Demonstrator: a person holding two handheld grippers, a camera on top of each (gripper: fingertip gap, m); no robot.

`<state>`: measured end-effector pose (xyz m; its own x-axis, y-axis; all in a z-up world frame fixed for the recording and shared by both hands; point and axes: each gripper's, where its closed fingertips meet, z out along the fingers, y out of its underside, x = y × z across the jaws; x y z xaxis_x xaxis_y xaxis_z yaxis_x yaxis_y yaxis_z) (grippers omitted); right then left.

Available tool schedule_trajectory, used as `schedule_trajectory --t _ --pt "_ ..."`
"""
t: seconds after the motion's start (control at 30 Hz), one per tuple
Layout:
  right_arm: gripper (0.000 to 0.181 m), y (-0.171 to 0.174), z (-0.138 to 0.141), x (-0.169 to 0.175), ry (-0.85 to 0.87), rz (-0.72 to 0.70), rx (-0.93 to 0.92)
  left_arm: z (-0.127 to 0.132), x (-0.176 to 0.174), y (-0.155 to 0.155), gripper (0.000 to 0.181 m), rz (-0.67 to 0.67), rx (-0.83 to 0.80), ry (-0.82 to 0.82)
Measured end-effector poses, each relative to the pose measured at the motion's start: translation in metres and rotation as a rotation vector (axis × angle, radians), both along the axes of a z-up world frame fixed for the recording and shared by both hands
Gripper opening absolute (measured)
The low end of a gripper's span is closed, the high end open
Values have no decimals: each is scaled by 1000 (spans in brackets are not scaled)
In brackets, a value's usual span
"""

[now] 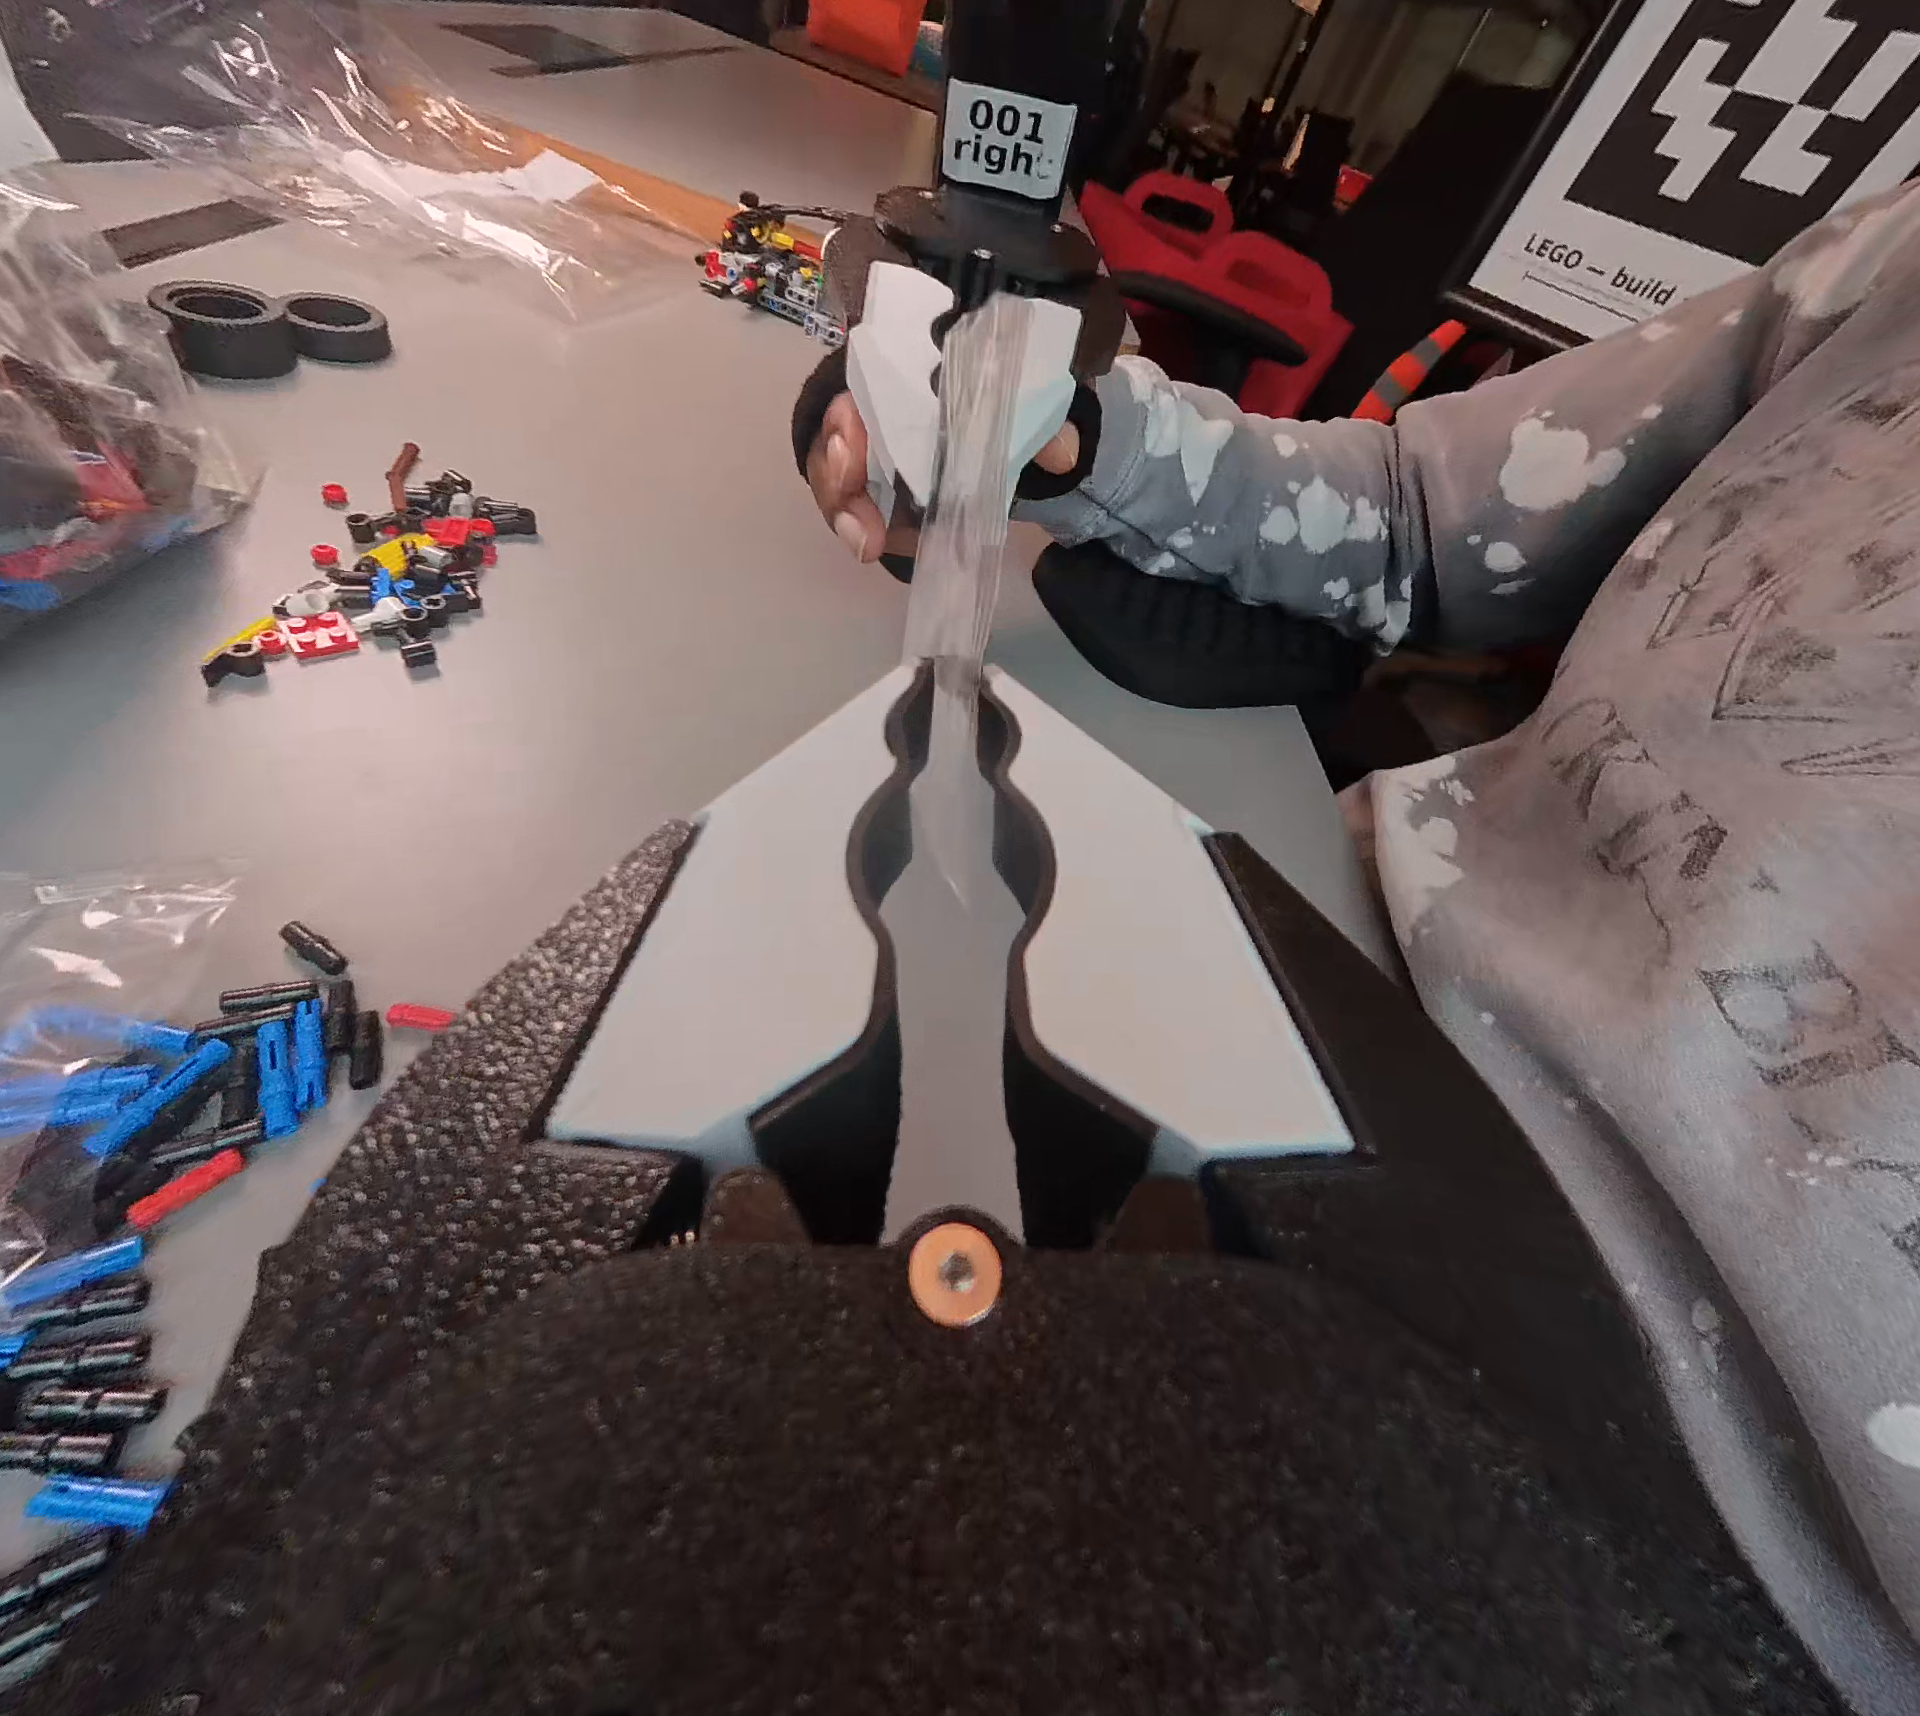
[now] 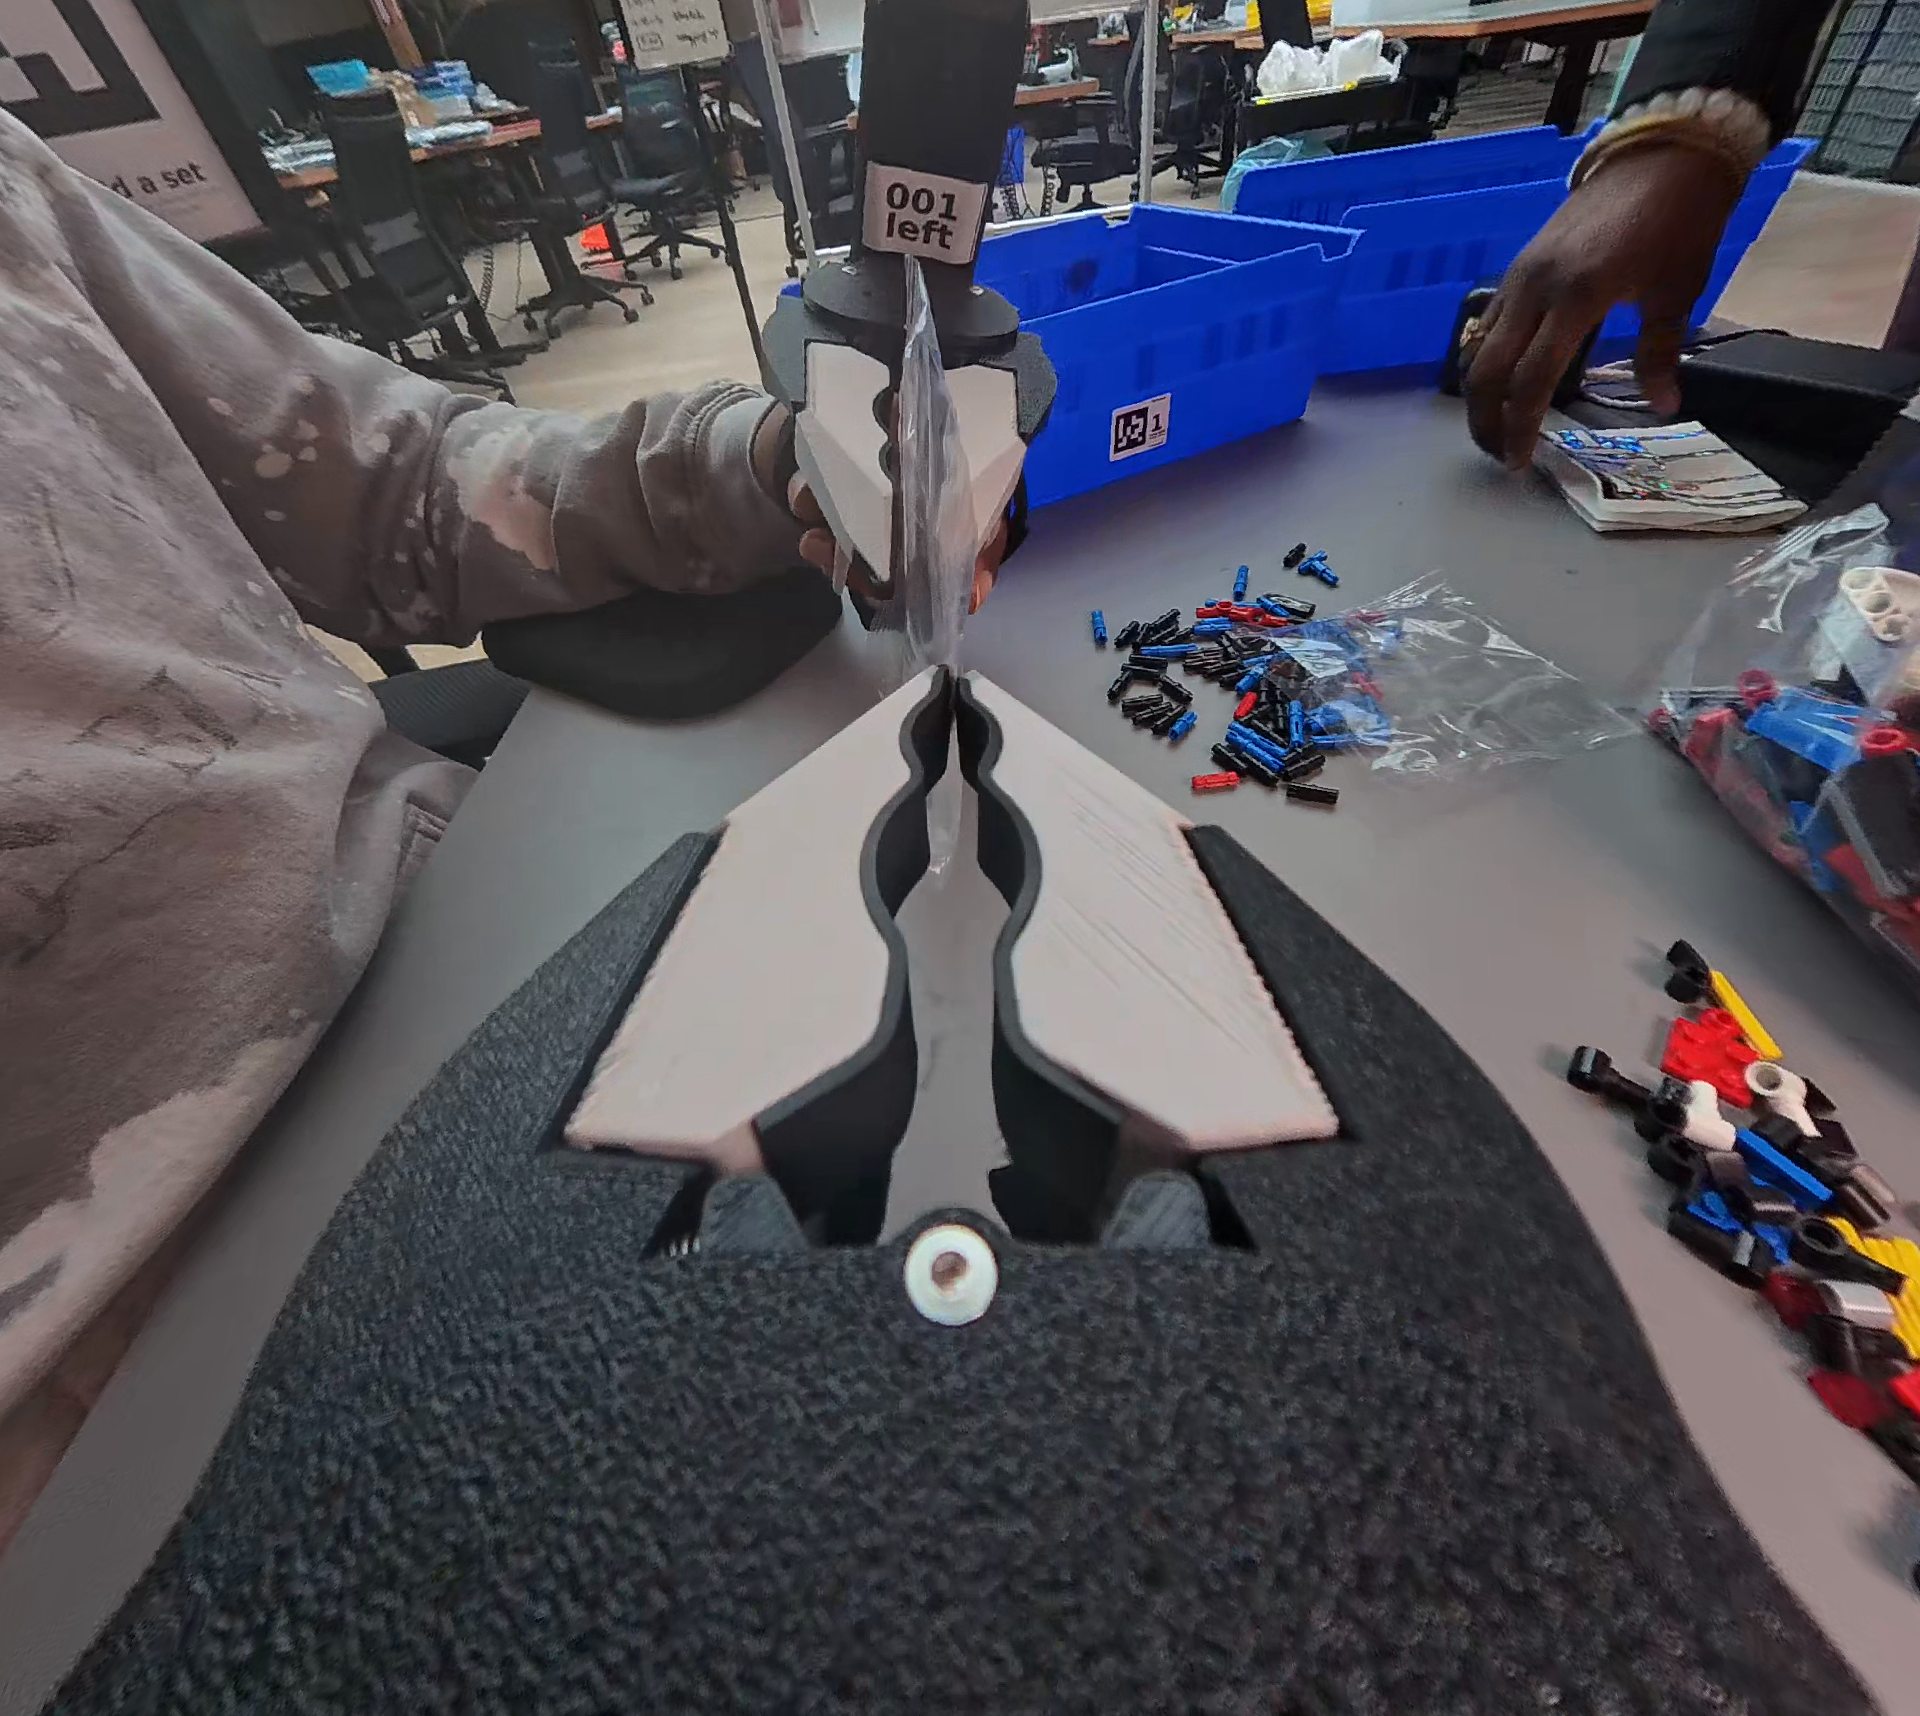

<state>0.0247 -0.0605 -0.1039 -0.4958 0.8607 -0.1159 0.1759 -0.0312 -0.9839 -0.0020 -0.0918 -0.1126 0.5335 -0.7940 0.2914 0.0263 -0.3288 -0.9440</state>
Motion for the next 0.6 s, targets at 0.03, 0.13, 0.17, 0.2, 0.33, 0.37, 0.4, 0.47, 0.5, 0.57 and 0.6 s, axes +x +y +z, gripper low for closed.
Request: schedule_trajectory --t 0.03,0.13,0.17,0.2,0.33,0.37,0.4,0.47,0.5,0.57,0.6 --pt "0 3 2 1 8 -8 -16 2 -1 0 6 0 -1 -13" --pt "0 10 7 4 25 -25 -48 7 -8 1 1 18 5 -47" --pt "0 10 8 5 26 -24 -57 8 -9 1 0 24 10 -53" --pt "0 10 8 5 25 -20 -62 9 -10 1 0 25 14 -55" --pt "0 5 4 3 15 -10 -48 5 -8 3 0 39 7 -29" --pt "0 5 5 3 18 -10 -50 5 -9 4 0 43 4 -29" --pt "0 5 7 3 24 -11 -57 6 -10 4 0 44 3 -36" --pt "0 7 10 4 35 -18 -69 7 -12 5 0 54 3 -52" --pt "0 8 10 3 35 -21 -68 8 -13 5 1 55 2 -57" --pt "0 6 7 3 26 -15 -59 8 -12 5 8 51 -3 -65" --pt "0 5 6 3 21 -11 -56 7 -11 5 7 46 -5 -62"
